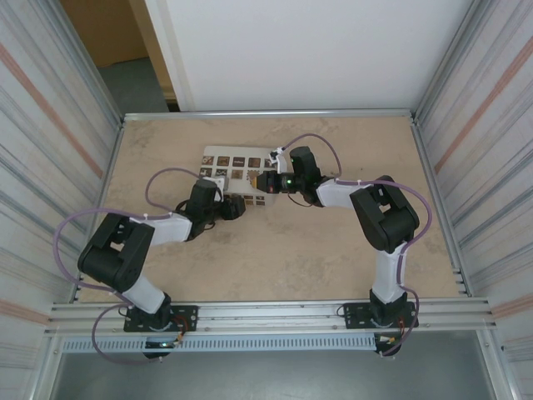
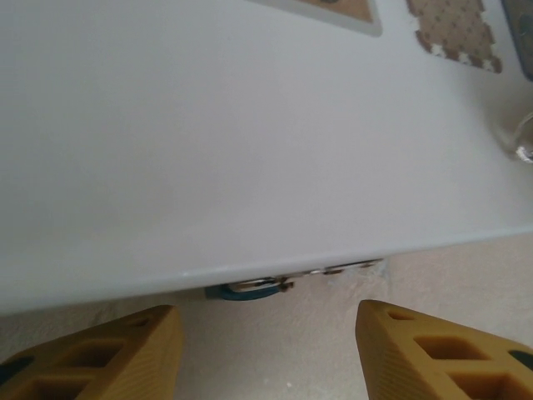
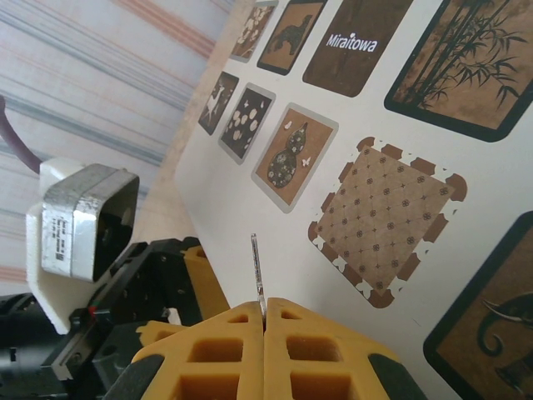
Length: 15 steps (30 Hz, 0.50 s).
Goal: Unlock the padlock with the key
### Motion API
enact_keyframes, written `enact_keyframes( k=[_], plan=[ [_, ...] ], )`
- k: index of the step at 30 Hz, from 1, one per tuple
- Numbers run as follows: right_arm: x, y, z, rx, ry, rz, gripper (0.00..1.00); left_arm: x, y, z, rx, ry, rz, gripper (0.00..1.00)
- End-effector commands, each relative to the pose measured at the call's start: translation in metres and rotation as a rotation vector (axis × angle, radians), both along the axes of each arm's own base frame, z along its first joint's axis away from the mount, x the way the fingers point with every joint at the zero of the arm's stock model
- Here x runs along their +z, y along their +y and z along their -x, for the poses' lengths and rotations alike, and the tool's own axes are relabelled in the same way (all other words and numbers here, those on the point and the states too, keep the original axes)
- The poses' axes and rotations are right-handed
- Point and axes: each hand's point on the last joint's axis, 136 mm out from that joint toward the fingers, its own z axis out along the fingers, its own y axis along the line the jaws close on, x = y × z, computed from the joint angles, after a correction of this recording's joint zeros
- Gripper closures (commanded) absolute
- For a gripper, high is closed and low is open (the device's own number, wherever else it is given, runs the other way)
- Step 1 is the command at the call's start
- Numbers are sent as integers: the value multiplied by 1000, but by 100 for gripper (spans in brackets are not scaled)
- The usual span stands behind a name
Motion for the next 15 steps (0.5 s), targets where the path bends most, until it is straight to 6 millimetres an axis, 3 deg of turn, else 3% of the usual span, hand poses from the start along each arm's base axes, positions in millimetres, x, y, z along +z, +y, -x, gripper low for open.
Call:
enact_keyframes(
  k=[1,15],
  plan=[
    [-67,-10,37,2,228,146,100,4,5,-10,15,-82,-23,43],
    [-66,-7,38,4,226,148,100,-7,2,-16,33,-87,-18,46]
  ],
)
